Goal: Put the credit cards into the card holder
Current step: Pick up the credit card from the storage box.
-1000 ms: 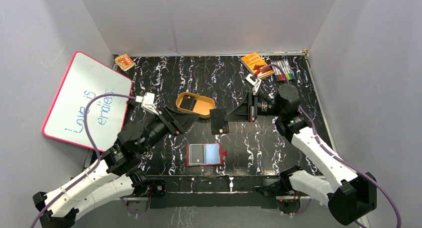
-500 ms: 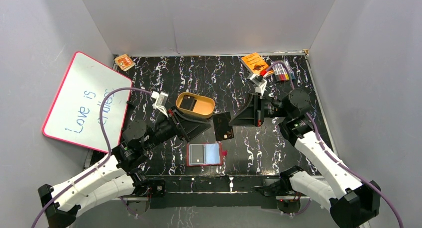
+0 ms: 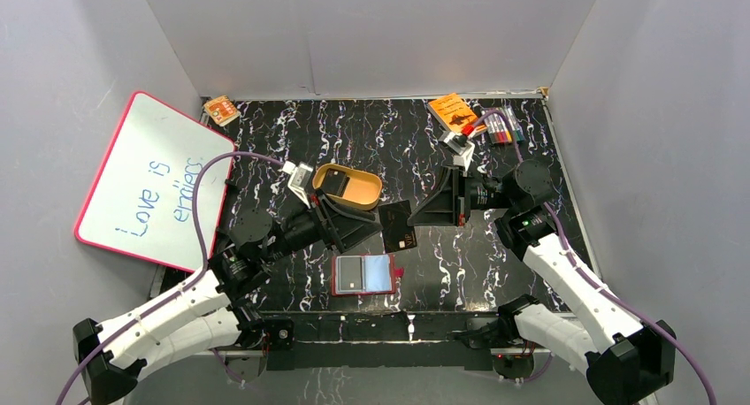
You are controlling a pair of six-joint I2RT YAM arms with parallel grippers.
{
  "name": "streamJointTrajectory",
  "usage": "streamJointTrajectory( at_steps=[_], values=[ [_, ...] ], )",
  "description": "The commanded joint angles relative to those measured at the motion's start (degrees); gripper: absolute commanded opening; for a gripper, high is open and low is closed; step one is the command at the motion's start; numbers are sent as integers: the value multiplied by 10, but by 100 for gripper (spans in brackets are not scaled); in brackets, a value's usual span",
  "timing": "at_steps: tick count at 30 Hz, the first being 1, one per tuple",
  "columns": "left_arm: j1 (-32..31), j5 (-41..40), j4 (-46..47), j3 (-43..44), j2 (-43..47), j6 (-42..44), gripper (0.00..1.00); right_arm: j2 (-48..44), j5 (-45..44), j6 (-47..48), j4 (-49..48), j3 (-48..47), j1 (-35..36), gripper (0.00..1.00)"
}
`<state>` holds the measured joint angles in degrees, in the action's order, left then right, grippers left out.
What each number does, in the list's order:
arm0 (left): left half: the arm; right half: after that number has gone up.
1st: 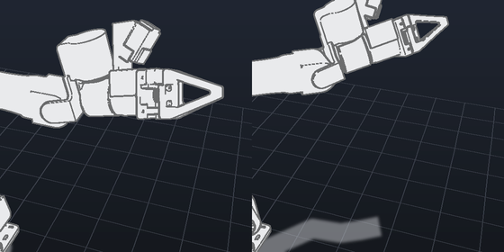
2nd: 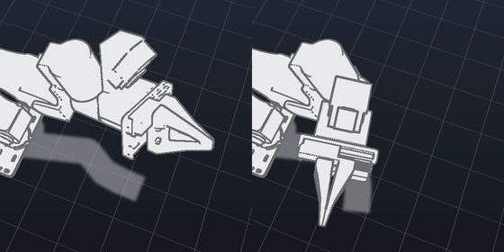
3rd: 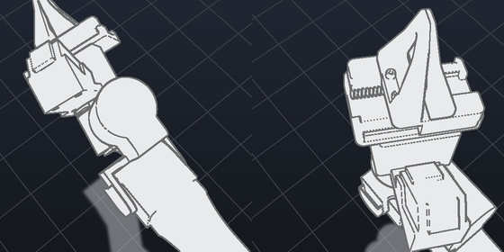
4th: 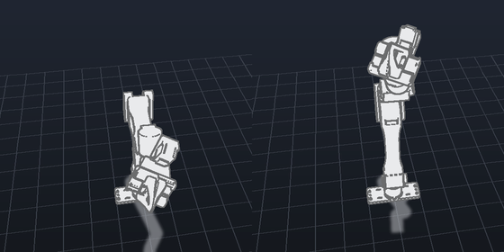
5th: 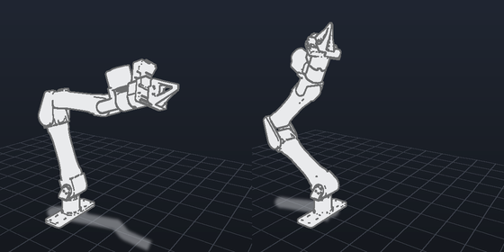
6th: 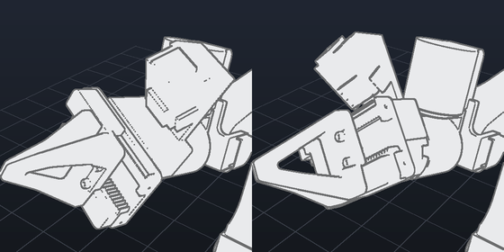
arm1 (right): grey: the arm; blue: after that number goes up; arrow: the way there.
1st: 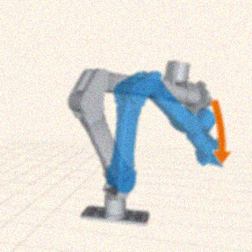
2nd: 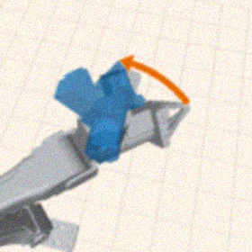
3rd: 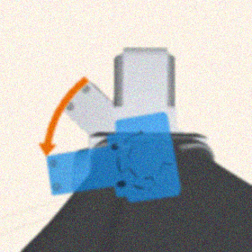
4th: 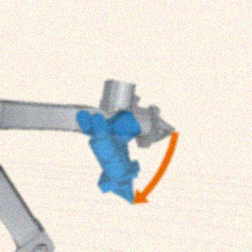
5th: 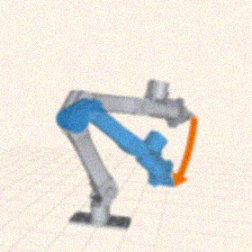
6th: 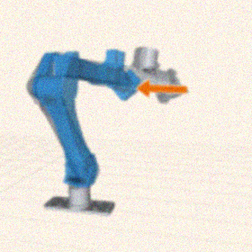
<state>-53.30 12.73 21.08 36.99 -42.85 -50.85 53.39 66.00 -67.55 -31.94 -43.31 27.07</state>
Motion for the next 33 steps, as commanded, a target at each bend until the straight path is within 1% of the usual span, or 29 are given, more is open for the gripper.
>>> streamJointTrajectory(
  at_steps=[1,12,18,26,31,33],
  values=[
    [4,11,24,1,10,12,66,-7,5,-6,-44,-2,0,0],
    [5,9,26,-8,12,9,63,-3,8,-21,-63,-3,0,0],
    [6,26,47,4,-15,6,63,-2,4,-4,-30,-11,2,0],
    [6,50,77,16,-53,-3,61,1,-1,-1,-29,-12,8,0],
    [7,54,90,16,-64,-8,58,2,-2,-1,-28,-11,13,0],
    [7,57,100,16,-68,-12,53,2,-4,0,-27,-8,13,0]
  ],
)
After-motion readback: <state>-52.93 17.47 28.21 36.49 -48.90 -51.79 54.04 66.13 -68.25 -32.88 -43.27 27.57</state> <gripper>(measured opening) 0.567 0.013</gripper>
